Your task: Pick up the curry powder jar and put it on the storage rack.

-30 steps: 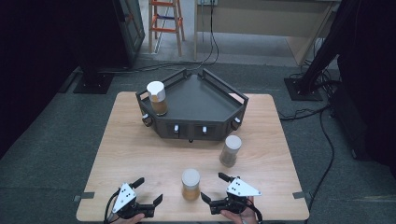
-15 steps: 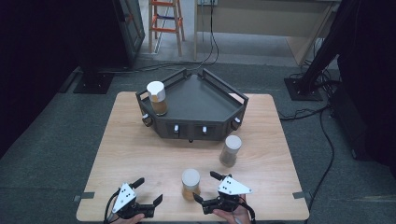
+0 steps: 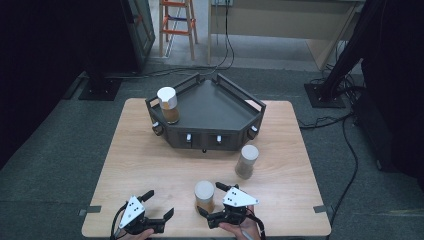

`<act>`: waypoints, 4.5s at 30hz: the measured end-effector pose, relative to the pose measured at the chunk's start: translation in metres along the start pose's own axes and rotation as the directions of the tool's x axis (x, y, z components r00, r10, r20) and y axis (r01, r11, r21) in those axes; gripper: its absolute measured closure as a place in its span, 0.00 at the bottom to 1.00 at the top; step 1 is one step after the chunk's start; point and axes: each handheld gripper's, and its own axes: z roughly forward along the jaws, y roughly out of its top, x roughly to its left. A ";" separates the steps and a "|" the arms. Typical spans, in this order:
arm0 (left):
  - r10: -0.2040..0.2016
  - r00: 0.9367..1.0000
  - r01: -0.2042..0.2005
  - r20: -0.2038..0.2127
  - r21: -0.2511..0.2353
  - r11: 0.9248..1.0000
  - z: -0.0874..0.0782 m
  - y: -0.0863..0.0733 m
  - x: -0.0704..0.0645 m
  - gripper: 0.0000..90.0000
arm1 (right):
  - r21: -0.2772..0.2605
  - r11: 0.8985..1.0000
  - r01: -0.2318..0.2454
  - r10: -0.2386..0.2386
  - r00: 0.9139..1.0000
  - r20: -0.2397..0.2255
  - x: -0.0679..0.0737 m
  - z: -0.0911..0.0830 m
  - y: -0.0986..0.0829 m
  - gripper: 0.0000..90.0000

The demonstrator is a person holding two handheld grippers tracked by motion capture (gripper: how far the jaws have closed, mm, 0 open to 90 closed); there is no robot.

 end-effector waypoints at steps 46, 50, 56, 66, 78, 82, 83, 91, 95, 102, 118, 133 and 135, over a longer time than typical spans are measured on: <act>0.000 1.000 0.000 0.000 -0.003 1.000 -0.001 -0.001 -0.001 0.02 | -0.005 0.997 0.077 -0.076 0.995 0.060 0.003 0.003 0.033 0.39; 0.002 1.000 -0.002 0.000 0.000 1.000 -0.001 -0.001 -0.001 0.02 | 0.002 0.997 0.081 -0.081 0.995 0.055 0.000 0.003 0.043 0.39; -0.002 1.000 0.002 -0.002 -0.002 1.000 -0.001 -0.001 0.000 0.02 | 0.000 0.997 0.072 -0.072 0.996 0.048 -0.005 0.005 0.055 0.39; 0.001 1.000 -0.001 -0.003 -0.001 1.000 -0.001 -0.001 0.000 0.02 | 0.004 0.997 0.071 -0.071 0.996 0.048 -0.014 0.010 0.077 0.39; -0.011 1.000 0.011 -0.007 0.000 1.000 -0.001 -0.001 0.001 0.02 | 0.015 0.997 0.073 -0.074 0.996 0.057 -0.028 0.015 0.107 0.39; -0.008 1.000 0.008 -0.006 0.000 1.000 -0.001 -0.001 0.001 0.02 | 0.020 0.997 0.081 -0.082 0.995 0.063 -0.030 0.019 0.117 0.39; -0.008 1.000 0.008 -0.006 0.000 1.000 -0.001 -0.001 0.001 0.02 | 0.020 0.996 0.083 -0.084 0.994 0.063 -0.030 0.019 0.119 0.39; -0.004 1.000 0.004 -0.005 0.005 1.000 0.000 -0.001 0.000 0.02 | 0.007 0.997 0.076 -0.076 0.996 0.047 -0.035 0.027 0.142 0.39; -0.009 1.000 0.009 -0.006 0.005 1.000 0.000 -0.002 0.001 0.02 | 0.009 0.997 0.076 -0.076 0.996 0.046 -0.038 0.033 0.154 0.39; -0.016 1.000 0.016 -0.007 0.001 1.000 -0.001 -0.002 0.002 0.02 | 0.013 0.998 0.065 -0.065 0.997 0.045 -0.044 0.046 0.178 0.39; -0.015 1.000 0.015 -0.001 -0.002 1.000 -0.001 -0.002 0.001 0.02 | 0.024 0.998 0.052 -0.054 0.993 0.107 -0.054 0.075 0.224 0.39; -0.016 1.000 0.016 -0.001 0.000 1.000 -0.002 -0.002 0.002 0.02 | 0.050 0.999 0.005 -0.017 0.971 0.240 -0.077 0.111 0.235 0.39; -0.017 1.000 0.017 -0.002 -0.002 1.000 -0.002 -0.002 0.002 0.02 | 0.054 0.999 0.003 -0.017 0.966 0.258 -0.078 0.117 0.237 0.39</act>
